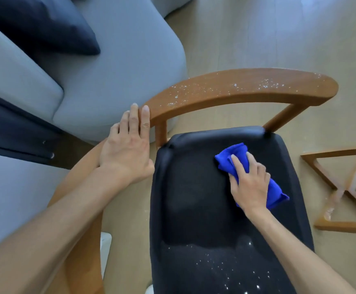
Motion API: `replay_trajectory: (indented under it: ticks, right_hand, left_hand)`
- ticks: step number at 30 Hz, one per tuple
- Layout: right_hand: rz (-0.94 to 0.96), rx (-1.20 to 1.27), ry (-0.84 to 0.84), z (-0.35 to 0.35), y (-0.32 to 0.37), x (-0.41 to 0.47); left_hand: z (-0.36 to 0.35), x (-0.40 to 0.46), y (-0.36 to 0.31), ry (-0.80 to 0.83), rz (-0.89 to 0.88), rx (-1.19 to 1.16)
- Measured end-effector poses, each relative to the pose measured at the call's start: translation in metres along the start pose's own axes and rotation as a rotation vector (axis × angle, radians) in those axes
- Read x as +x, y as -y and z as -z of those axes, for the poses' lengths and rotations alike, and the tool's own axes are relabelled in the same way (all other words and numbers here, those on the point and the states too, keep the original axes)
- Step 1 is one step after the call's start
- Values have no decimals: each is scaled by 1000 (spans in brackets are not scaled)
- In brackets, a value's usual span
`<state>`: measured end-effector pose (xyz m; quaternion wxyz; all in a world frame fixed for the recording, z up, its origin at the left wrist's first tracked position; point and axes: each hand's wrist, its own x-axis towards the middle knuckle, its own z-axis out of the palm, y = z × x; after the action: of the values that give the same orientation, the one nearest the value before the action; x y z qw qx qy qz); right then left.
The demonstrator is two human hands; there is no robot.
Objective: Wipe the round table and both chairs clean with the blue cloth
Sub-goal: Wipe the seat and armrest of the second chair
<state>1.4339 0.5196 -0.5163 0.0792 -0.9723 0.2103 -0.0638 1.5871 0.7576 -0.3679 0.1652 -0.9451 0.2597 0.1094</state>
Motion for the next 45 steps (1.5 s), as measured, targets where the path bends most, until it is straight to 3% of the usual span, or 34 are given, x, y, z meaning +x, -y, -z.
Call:
replay_trajectory:
  ticks: [3,8,20,29,33,36,38,41,45]
  right_hand:
    - [140,3,3,1,12,-54]
    - [198,18,75,14,19,-104]
    - [426,-36,170,51,-17,-153]
    - [376,-45,73,21,-19,-135]
    - [151,-12,39,5,15,-59]
    - [8,2,116,-10,55,1]
    - [103,3,96,-16,72,-1]
    - [457,96,74,-8,78,-60]
    - [842,212,274,4,56,-171]
  left_hand:
    - [1,1,0,12,15,-75]
    - [9,-12,11,30,12,-276]
    - [1,-61,37,16,-57,-120]
    - [-4,-59,38,16,-52,-173]
    - [-2,-60,38,13,-48,-181]
    - [-1,-59,37,-10,-51,-182]
    - [-1,-58,35,-18,-55,-177]
    - [2,-57,34,-27,-53,-221]
    - [3,-60,35,-43,-62,-230]
